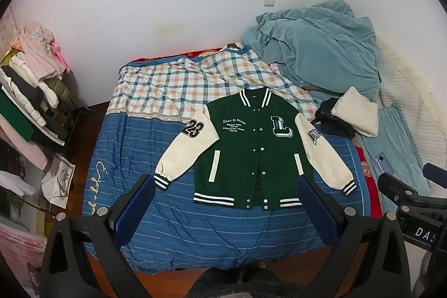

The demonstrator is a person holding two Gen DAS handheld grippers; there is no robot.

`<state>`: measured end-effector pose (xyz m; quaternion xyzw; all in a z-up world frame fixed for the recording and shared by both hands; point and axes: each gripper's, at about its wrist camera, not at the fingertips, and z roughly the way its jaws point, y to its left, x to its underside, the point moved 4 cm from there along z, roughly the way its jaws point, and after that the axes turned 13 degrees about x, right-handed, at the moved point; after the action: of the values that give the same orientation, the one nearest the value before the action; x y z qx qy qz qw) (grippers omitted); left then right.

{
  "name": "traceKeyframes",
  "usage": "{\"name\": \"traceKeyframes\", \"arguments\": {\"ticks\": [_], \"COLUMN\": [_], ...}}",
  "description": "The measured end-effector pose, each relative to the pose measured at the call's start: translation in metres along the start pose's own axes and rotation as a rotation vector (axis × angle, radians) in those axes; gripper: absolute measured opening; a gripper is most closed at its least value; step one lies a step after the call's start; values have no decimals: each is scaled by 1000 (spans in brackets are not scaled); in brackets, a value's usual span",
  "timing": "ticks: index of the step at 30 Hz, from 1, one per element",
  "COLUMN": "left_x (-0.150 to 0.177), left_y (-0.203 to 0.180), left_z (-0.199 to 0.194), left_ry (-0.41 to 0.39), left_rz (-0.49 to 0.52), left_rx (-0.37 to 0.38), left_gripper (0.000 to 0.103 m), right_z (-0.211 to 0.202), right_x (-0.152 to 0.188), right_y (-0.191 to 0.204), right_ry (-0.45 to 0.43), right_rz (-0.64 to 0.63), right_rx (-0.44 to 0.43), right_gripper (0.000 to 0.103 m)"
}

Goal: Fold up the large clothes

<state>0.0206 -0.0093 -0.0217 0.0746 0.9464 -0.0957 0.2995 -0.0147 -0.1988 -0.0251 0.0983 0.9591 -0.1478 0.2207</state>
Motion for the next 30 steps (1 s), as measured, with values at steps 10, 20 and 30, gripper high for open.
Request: {"name": "traceKeyframes", "arguments": {"ticks": [10,20,30], "left_x": [0,3,4], "left_y": [-3,-3,5], "left_z": [-1,-3,-5], "left_ry": [3,2,4], "left_rz": [-2,-9,-7], "left_rx": [-1,-6,-3], "left_gripper": [103,103,103], "right_z": [-2,-2,-6], "right_x": [-1,0,-2], "right_y": [-5,-3,-6], "right_ry": [-5,-11,-13], "right_rz": [0,-4,-9], "right_rx": [-3,-3,-3], "right_gripper": [103,103,103]}}
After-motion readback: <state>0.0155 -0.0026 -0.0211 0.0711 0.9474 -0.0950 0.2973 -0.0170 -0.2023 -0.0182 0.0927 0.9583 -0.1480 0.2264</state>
